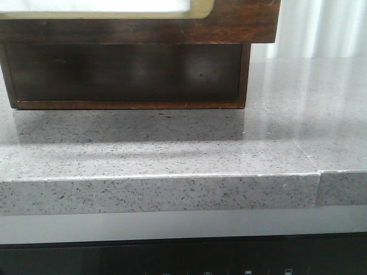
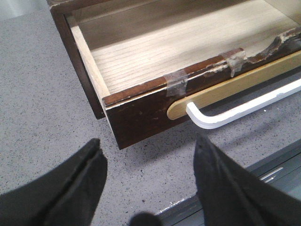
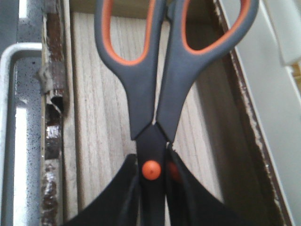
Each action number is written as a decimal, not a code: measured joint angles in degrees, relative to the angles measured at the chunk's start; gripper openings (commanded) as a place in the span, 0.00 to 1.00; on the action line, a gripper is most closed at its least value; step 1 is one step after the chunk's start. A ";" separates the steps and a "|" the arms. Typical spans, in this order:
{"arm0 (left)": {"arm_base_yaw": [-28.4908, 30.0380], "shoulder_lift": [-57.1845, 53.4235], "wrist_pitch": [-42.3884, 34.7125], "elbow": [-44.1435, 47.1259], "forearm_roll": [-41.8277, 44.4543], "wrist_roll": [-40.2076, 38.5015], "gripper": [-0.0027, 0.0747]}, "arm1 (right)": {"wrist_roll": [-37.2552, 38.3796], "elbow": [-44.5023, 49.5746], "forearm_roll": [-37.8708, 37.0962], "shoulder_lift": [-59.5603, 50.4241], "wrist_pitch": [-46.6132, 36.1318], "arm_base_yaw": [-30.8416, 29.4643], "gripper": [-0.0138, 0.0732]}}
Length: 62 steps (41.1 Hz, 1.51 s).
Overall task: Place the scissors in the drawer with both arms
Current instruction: 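Carry the scissors over the open drawer and release them inside, then lift the right gripper out of the drawer and withdraw it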
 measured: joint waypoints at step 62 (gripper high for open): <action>0.00 0.00 -0.09 0.00 0.00 0.00 0.56 | 33.50 0.00 -4.01 -2.86 0.49 -7.65 0.54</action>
